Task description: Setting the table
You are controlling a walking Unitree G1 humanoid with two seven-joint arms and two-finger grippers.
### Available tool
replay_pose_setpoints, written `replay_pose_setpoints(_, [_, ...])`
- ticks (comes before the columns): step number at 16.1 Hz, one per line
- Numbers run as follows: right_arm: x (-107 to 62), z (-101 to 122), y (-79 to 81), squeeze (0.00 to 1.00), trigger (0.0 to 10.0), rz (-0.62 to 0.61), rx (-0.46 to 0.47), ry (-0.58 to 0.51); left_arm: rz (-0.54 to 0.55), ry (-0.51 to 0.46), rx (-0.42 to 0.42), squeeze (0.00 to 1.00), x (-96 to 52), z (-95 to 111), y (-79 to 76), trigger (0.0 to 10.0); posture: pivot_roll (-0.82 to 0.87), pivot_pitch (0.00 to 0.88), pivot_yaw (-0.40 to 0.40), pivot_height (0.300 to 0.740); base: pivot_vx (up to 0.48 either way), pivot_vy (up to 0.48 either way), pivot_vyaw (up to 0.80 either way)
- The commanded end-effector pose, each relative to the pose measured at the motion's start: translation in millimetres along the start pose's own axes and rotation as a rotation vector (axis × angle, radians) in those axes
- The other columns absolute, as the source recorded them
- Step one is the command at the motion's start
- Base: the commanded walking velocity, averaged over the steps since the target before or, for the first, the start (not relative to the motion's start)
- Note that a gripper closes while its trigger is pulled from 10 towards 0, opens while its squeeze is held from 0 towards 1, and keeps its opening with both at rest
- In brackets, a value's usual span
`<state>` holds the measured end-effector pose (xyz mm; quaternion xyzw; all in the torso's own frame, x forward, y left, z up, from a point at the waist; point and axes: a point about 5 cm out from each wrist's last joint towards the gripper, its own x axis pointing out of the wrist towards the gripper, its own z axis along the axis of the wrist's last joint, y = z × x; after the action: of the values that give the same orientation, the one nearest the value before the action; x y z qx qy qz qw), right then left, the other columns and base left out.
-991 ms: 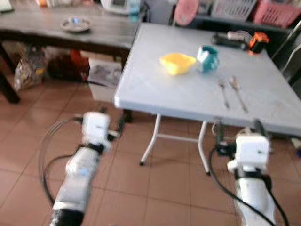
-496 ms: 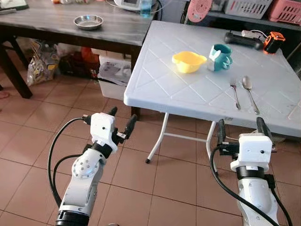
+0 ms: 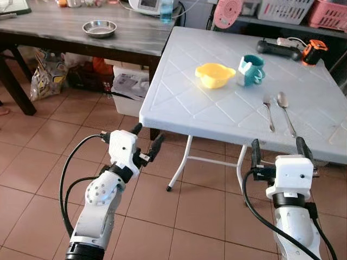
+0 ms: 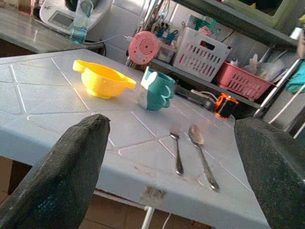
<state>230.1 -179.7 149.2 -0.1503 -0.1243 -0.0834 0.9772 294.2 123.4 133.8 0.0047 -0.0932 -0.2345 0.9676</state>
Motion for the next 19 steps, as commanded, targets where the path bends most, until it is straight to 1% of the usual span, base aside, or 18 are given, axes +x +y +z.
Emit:
replay_pose_setpoints(1, [-0.2, 2.1, -3.9, 0.0, 10.0, -0.017, -0.005, -0.004, -0.014, -0.002, -0.002, 0.0, -0.1, 0.3, -2.6, 10.0, 0.19, 0.115, -0.079, 0.74, 0.349, 0.0, 0.0])
replay_pose_setpoints(8, [3.3, 1.6, 1.4, 0.0, 10.0, 0.007, 0.008, -0.006, -0.026, -0.001, 0.001, 0.0, 1.6, 0.0, -5.0, 10.0, 0.19, 0.109, -0.075, 0.74, 0.366, 0.0, 0.0])
replay_pose_setpoints(17, [4.4, 1.4, 2.3, 0.0, 10.0, 0.007, 0.016, -0.006, -0.045, -0.008, 0.011, 0.0, 3.7, 1.0, -6.9, 10.0, 0.2, 0.106, -0.074, 0.74, 0.371, 0.0, 0.0])
replay_pose_setpoints(19, [3.6, 1.2, 2.9, 0.0, 10.0, 0.009, 0.016, -0.003, -0.049, -0.008, 0.014, 0.0, 3.1, 1.1, -6.6, 10.0, 0.2, 0.106, -0.075, 0.74, 0.373, 0.0, -0.54])
